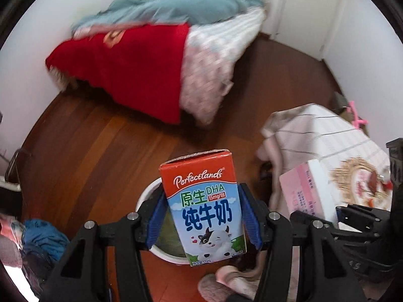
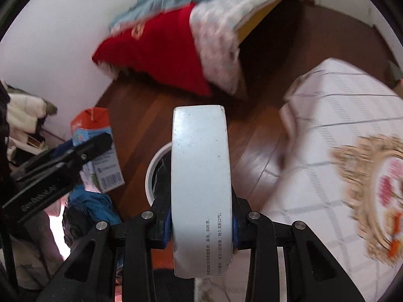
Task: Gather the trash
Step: 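Carry the milk carton and white box over the bin with both tools, then open both tools to drop the carton and box into the bin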
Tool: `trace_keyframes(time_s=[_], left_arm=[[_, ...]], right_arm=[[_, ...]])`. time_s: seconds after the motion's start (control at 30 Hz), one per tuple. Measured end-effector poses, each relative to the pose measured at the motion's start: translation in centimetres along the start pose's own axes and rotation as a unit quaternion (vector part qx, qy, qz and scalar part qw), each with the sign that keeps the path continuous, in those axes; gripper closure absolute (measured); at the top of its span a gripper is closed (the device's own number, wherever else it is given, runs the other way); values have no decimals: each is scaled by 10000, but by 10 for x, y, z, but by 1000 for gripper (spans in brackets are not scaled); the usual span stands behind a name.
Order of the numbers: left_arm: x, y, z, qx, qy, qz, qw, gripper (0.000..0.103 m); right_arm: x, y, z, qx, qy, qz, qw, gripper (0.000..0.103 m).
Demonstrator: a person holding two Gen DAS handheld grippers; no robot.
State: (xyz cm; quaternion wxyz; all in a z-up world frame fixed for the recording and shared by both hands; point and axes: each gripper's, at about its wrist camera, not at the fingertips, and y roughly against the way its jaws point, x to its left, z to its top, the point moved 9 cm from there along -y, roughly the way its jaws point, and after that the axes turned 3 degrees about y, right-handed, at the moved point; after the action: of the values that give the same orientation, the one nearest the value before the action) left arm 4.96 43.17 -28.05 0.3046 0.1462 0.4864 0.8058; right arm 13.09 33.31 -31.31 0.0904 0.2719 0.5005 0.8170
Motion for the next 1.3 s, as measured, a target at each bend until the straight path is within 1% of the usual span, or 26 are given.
trace_keyframes(time_s=[0.1,0.23,0.33,0.43,0.5,0.53,0.57,0.6,0.63,0.67,0.7,0.73,0.8,0.87,0.93,1.03,1.13,1.3], left_arm=[[32,-39,-7,297,212,96,9993,51],[59,-85,-22,704,363,157,9967,51],[70,-114,-38,1053,473,158,9932,51],[78,-128,-50,1222,695,117,9900,50],[82,-131,-56,1274,780,139,9887,44],[83,-132,-58,1282,799,180,9884,27],[85,-132,-60,1293,829,244,9878,2],[87,-132,-62,1301,858,309,9873,0],[89,-131,-63,1297,895,367,9868,0],[92,-128,-66,1288,949,434,9862,0],[95,-125,-68,1268,992,484,9858,0],[97,-123,-69,1239,1035,528,9855,0],[99,-117,-69,1145,1067,593,9859,0],[100,-107,-70,1050,1080,669,9863,0],[101,-94,-70,883,1111,680,9875,0],[100,-78,-71,782,1103,716,9882,0],[99,-64,-71,711,1045,794,9888,0],[98,-38,-71,564,1062,780,9897,0]], right_arm=[[14,-62,7,436,55,-3,9990,67],[23,-135,8,948,143,-68,9954,67],[24,-178,5,1253,167,-133,9919,67],[20,-205,5,1438,238,-186,9892,66],[14,-214,4,1510,222,-209,9881,66],[12,-219,5,1533,214,-245,9876,60],[12,-221,5,1552,220,-252,9873,55],[10,-222,6,1544,220,-280,9874,40],[9,-222,6,1542,228,-324,9872,23],[8,-222,7,1543,233,-334,9872,15],[6,-222,4,1550,234,-366,9870,2],[4,-219,4,1544,251,-473,9866,0],[-2,-211,4,1485,318,-619,9865,0],[-4,-200,3,1436,416,-873,9849,0],[-4,-187,0,1351,519,-1036,9840,0],[-8,-167,-2,1192,655,-1315,9819,0],[-6,-148,-3,1055,671,-1393,9823,0],[6,-115,0,804,659,-1310,9859,0]])
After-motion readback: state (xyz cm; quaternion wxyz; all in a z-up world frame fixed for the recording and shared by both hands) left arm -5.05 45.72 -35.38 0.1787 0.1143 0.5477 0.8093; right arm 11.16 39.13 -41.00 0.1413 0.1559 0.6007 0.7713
